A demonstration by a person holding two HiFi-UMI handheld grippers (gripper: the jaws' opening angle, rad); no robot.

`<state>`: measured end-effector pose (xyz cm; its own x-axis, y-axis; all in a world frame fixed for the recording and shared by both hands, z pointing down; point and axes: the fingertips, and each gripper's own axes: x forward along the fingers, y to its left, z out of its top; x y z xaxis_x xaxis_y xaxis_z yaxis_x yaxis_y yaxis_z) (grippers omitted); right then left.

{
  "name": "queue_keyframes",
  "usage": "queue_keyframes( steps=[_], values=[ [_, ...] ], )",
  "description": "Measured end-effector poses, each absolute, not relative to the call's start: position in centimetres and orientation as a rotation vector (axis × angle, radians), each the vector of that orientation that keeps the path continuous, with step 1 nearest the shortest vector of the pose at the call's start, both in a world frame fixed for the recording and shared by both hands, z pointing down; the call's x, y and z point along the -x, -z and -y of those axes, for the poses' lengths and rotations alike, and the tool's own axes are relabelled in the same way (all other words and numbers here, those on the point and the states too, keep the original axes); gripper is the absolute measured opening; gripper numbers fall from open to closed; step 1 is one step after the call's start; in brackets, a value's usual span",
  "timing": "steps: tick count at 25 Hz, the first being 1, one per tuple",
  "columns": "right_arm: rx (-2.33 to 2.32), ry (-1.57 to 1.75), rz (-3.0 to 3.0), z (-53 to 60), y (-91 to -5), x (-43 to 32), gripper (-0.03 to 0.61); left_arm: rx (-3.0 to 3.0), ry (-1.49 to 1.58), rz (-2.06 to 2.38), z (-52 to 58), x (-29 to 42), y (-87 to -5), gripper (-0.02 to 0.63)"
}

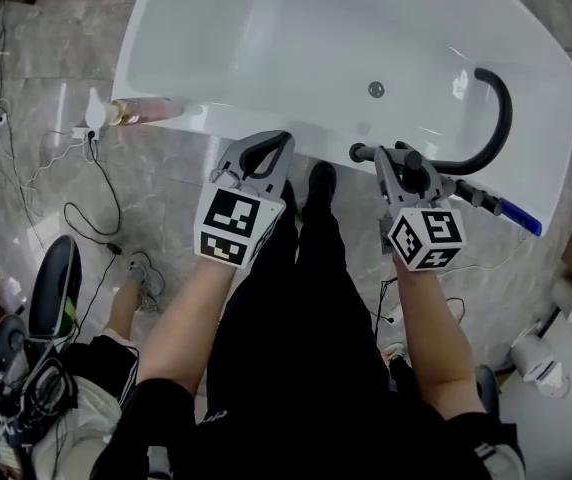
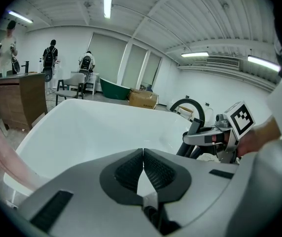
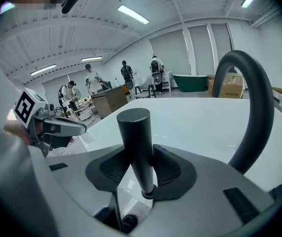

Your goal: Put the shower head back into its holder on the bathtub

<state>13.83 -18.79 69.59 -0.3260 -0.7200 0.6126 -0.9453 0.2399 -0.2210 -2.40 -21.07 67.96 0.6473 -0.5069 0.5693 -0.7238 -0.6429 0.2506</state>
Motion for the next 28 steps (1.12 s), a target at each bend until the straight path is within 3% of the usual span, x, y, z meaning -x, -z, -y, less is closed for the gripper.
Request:
queue_keyframes(
  steps=[17,28],
  values=[
    [-1.482,-0.949,2.071,16.4,-71.5,-13.5,0.183,-2.413,-0.609,0.997,19.9,2.3,-64.8,0.018],
    [-1.549,-0.888,2.123,15.5,-60.9,-12.4,0.149,-2.436,-0.546,1.005,20.2,4.1,-57.9,0.018]
  ],
)
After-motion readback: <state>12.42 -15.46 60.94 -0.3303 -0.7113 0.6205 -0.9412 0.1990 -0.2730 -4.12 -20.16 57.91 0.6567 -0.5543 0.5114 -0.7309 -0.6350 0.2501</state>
